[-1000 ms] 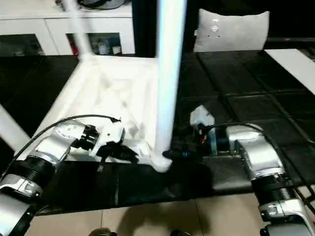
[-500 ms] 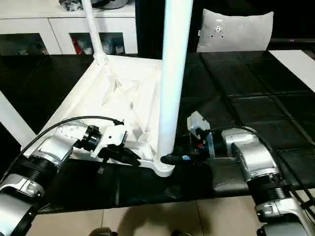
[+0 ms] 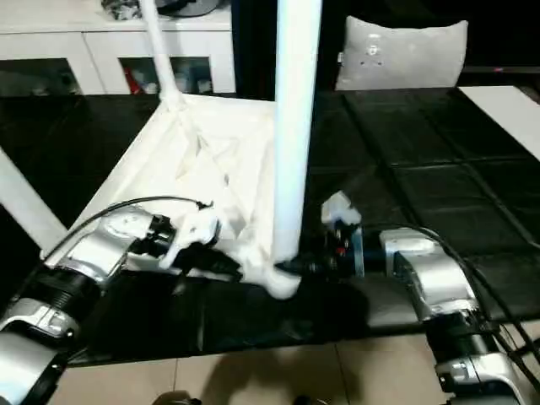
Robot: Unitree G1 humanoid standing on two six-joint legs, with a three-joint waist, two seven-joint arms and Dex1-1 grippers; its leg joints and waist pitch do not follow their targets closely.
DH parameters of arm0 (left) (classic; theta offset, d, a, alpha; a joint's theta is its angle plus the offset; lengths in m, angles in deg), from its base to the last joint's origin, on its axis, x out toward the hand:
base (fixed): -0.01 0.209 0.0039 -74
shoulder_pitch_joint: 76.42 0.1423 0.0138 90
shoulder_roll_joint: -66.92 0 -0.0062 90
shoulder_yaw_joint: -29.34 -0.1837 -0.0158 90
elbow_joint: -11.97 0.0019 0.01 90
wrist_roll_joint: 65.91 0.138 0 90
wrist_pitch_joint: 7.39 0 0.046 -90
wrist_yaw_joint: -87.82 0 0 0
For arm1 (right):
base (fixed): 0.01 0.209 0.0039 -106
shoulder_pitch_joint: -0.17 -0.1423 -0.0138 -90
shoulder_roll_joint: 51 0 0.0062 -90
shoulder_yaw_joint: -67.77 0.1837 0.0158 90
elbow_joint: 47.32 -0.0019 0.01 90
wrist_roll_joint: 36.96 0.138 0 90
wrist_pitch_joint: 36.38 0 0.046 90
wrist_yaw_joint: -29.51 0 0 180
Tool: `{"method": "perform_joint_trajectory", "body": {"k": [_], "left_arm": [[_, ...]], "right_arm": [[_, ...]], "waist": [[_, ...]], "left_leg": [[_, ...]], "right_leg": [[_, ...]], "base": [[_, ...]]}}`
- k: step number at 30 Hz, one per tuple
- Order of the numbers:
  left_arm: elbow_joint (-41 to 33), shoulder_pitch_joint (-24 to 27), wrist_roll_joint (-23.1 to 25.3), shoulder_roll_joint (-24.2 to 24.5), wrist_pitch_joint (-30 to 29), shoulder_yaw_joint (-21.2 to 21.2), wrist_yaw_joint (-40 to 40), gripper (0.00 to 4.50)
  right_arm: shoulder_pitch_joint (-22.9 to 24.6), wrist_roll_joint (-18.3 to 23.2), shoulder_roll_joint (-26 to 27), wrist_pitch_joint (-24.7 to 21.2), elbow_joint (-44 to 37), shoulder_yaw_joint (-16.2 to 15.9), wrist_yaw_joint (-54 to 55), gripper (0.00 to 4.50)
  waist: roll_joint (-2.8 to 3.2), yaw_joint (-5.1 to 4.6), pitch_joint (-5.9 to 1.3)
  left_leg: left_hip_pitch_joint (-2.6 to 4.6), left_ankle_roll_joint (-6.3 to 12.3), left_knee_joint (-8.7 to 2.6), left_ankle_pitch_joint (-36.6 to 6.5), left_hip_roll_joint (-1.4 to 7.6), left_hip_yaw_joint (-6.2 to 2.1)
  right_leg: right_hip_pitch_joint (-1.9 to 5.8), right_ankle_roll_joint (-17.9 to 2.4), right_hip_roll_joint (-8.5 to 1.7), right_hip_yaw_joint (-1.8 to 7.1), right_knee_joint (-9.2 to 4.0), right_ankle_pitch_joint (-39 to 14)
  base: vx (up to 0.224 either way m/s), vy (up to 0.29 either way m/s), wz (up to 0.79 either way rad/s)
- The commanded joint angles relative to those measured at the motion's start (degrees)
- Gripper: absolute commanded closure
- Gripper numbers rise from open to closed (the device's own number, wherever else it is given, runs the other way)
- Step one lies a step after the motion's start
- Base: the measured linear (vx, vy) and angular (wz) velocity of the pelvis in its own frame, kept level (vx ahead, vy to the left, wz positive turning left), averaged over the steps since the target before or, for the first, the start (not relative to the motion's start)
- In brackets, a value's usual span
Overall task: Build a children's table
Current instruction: Rotate leg to tighten
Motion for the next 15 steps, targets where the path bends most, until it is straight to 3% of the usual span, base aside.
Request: {"method": "perform_joint_trajectory", "body": {"k": [1, 2, 3, 5, 7, 8, 9, 10, 11, 12, 15], "left_arm": [[-4.01, -1.84, -1.43, -3.50, -2.29, 0.97, 4.05, 4.50], [-4.47, -1.75, -1.38, -4.07, -3.24, 1.06, 5.08, 4.50], [-6.40, -1.38, -1.18, -7.23, -7.39, 1.57, 10.26, 4.50], [-6.70, -1.55, -1.09, -8.48, -9.09, 1.91, 12.46, 4.50], [-6.70, -2.18, -0.36, -10.14, -11.13, 2.52, 16.44, 4.50], [-6.70, -2.18, -0.36, -10.14, -11.13, 2.52, 16.44, 4.50], [-6.74, -3.02, 0.58, -12.57, -13.35, 3.67, 22.30, 4.50], [-6.82, -3.21, 0.80, -13.25, -13.88, 4.04, 23.91, 4.50], [-7.06, -3.29, 0.87, -13.91, -14.44, 4.34, 25.24, 4.50], [-7.53, -3.05, 1.08, -14.64, -14.24, 4.25, 26.38, 4.50], [-8.00, -2.29, 1.46, -14.11, -12.45, 3.23, 25.12, 4.50]], "right_arm": [[-0.22, 0.52, 3.02, -2.83, -1.49, -1.54, 4.29, 2.52], [-0.24, 0.04, 3.70, -3.16, -1.60, -1.54, 5.80, 2.52], [-1.20, -3.75, 8.71, -5.18, -1.09, -0.82, 17.26, 2.52], [-2.08, -4.63, 11.07, -7.17, -0.51, -0.11, 22.07, 2.52], [-3.44, -5.75, 14.59, -7.95, 0.96, 1.77, 29.77, 2.52], [-3.44, -5.75, 14.59, -7.95, 0.96, 1.77, 29.77, 2.52], [-5.35, -6.82, 19.32, -7.89, 3.46, 4.80, 40.40, 2.52], [-5.89, -7.06, 20.67, -7.86, 4.19, 5.73, 43.39, 2.52], [-6.43, -7.00, 21.96, -7.45, 4.99, 6.74, 45.85, 2.52], [-6.86, -7.32, 23.31, -4.71, 5.99, 7.26, 47.08, 2.18], [-6.47, -7.91, 23.80, -2.17, 5.86, 7.38, 47.01, 1.84]], "waist": [[-0.56, -0.57, -4.92], [-0.66, -1.25, -4.96], [-0.39, -2.04, -4.88], [-0.36, -3.65, -4.89], [-0.29, -5.81, -4.83], [-0.13, -6.12, -4.89], [0.22, -6.96, -4.84], [0.42, -7.39, -4.93], [0.65, -8.01, -5.05], [0.49, -8.29, -5.08], [0.39, -8.41, -5.19]], "left_leg": [[-0.21, 2.43, -3.88, -8.50, -0.79, 0.88], [-0.33, 2.53, -3.69, -9.18, -1.17, 0.93], [-0.46, 2.51, -3.61, -9.24, -1.21, 0.85], [-0.86, 2.07, -3.43, -10.24, -1.29, 0.54], [-0.72, 2.89, -3.03, -12.50, -1.61, 0.49], [-0.58, 3.11, -2.89, -12.82, -1.71, 0.50], [-0.62, 2.98, -3.08, -12.75, -1.34, 0.25], [-0.63, 3.03, -3.12, -12.99, -1.16, 0.02], [-0.96, 3.32, -3.40, -13.60, -0.51, -0.54], [-0.68, 3.72, -3.55, -14.24, -0.27, -0.63], [-0.95, 4.35, -3.55, -12.10, -1.03, -0.34]], "right_leg": [[4.14, 0.25, -2.38, 2.31, -5.14, -29.21], [4.27, 1.62, -2.23, 1.84, -5.55, -30.43], [4.18, 1.98, -2.08, 1.62, -5.75, -30.39], [4.53, 3.20, -1.98, 0.76, -6.18, -31.04], [4.41, 4.75, -1.66, -0.04, -7.06, -32.04], [4.26, 4.83, -1.62, -0.26, -7.30, -32.32], [4.35, 4.48, -1.73, -0.29, -7.39, -31.74], [4.55, 4.15, -1.83, -0.62, -7.43, -31.33], [5.28, 4.12, -2.07, -0.65, -7.13, -29.67], [5.03, 3.63, -2.30, -0.23, -7.02, -28.37], [5.08, 1.48, -2.68, 0.38, -6.41, -26.54]], "base": [[0.000, 0.000, 0.00], [0.000, 0.000, 0.00], [0.000, 0.000, 0.00], [0.000, 0.000, 0.00], [0.000, 0.000, 0.00], [0.000, 0.000, 0.00], [0.000, 0.000, 0.00], [0.000, 0.000, 0.00], [0.000, 0.000, 0.00], [0.000, 0.000, 0.00], [0.000, 0.000, 0.00]]}}
